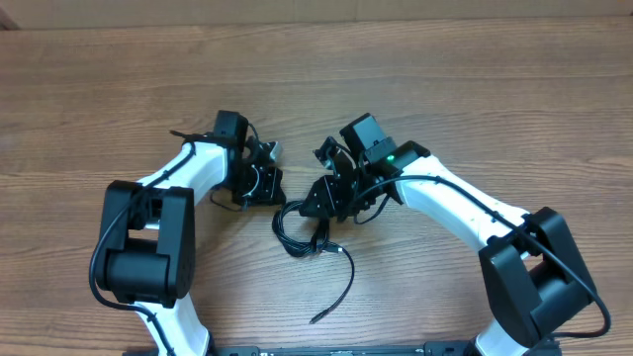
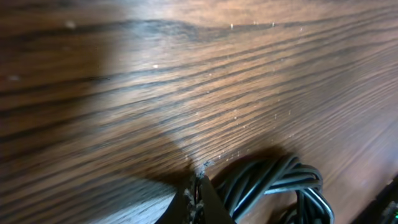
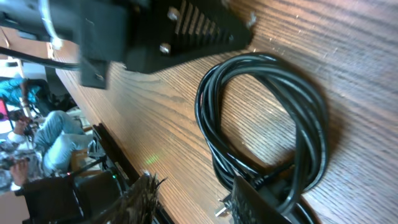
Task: Untangle cables
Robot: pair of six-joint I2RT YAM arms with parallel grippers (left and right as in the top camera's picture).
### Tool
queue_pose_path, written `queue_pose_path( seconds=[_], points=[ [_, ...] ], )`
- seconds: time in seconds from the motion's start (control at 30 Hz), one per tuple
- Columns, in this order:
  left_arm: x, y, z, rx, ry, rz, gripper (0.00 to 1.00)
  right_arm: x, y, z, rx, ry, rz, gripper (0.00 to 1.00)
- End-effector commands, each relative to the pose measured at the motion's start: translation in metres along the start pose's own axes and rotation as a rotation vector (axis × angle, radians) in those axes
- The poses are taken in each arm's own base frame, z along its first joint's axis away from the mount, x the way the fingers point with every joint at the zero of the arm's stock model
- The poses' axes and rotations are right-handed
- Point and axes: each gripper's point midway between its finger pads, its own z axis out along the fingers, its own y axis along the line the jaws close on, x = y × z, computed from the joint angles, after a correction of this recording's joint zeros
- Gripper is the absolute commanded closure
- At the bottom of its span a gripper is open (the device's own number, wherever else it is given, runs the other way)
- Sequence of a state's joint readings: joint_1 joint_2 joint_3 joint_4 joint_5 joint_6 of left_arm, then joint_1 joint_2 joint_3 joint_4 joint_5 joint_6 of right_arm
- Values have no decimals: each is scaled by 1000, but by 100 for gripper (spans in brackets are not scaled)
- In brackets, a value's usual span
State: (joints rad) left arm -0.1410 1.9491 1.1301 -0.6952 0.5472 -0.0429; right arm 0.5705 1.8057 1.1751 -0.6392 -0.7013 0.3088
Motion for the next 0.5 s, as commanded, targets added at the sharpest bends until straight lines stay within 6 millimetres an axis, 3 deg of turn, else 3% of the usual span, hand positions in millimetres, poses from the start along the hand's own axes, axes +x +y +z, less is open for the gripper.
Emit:
queue_pose_path(
  seconds=[0.0, 0.13, 0.3, 0.47],
  points=[
    [-8, -2, -8, 71, -19, 27, 96, 8, 7, 8, -20, 15, 46, 63],
    [-8, -2, -16, 136, -26, 14, 94, 10, 9, 16, -32, 5, 105, 69],
    [0, -2, -17, 147, 0, 23, 67, 12, 5, 29, 7, -22, 152, 70],
    [7, -3, -12, 113, 34, 30, 63, 14, 0, 40, 44, -59, 163, 70]
  ],
)
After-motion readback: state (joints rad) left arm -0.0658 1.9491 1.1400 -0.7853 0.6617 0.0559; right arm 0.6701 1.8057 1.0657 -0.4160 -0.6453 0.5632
